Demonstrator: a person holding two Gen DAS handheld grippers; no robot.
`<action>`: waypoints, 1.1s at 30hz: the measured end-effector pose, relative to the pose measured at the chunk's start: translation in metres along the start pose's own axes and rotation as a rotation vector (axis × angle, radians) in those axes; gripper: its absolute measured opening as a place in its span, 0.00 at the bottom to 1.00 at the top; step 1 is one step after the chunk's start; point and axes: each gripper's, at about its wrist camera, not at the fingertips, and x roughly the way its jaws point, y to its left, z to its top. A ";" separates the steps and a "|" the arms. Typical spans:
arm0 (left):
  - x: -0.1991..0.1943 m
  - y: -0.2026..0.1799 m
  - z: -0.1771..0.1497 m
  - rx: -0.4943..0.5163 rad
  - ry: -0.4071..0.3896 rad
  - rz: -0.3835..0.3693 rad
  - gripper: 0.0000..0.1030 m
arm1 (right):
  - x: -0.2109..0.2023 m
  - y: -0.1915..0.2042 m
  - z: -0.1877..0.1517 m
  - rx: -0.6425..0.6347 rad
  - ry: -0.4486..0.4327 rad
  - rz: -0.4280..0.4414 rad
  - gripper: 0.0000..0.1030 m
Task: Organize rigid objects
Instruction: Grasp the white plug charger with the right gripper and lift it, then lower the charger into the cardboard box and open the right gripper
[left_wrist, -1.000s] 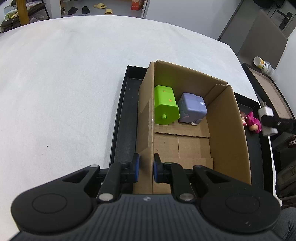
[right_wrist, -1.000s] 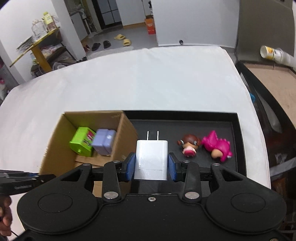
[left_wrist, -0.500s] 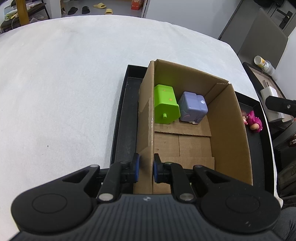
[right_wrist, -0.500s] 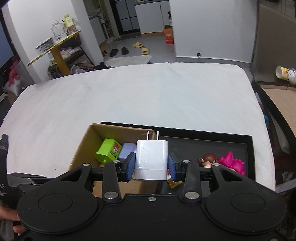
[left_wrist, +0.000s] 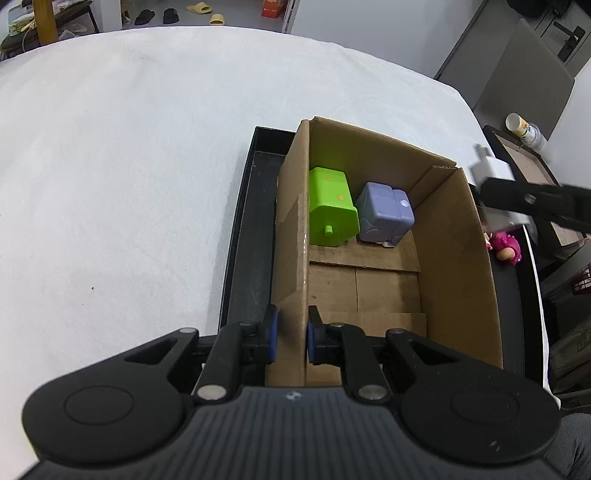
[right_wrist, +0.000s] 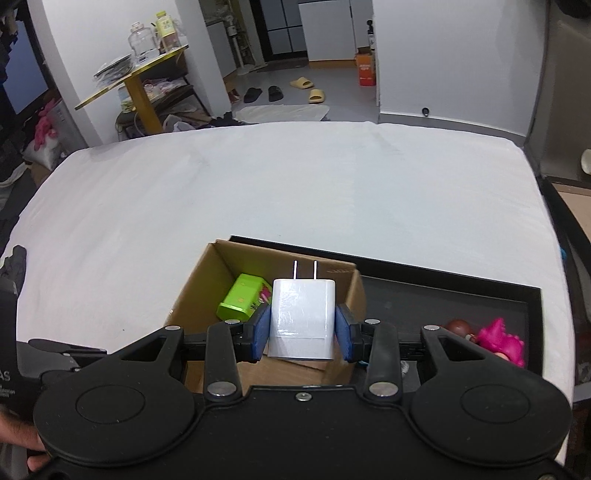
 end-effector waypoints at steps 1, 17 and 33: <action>0.000 0.000 0.000 0.002 0.000 0.000 0.14 | 0.004 0.002 0.002 -0.001 0.003 0.004 0.36; 0.000 0.002 0.001 -0.005 0.003 -0.012 0.15 | 0.040 0.006 0.002 -0.059 0.019 -0.090 0.37; 0.000 0.004 0.001 -0.010 0.006 -0.018 0.15 | 0.004 -0.023 -0.014 0.013 -0.012 -0.101 0.39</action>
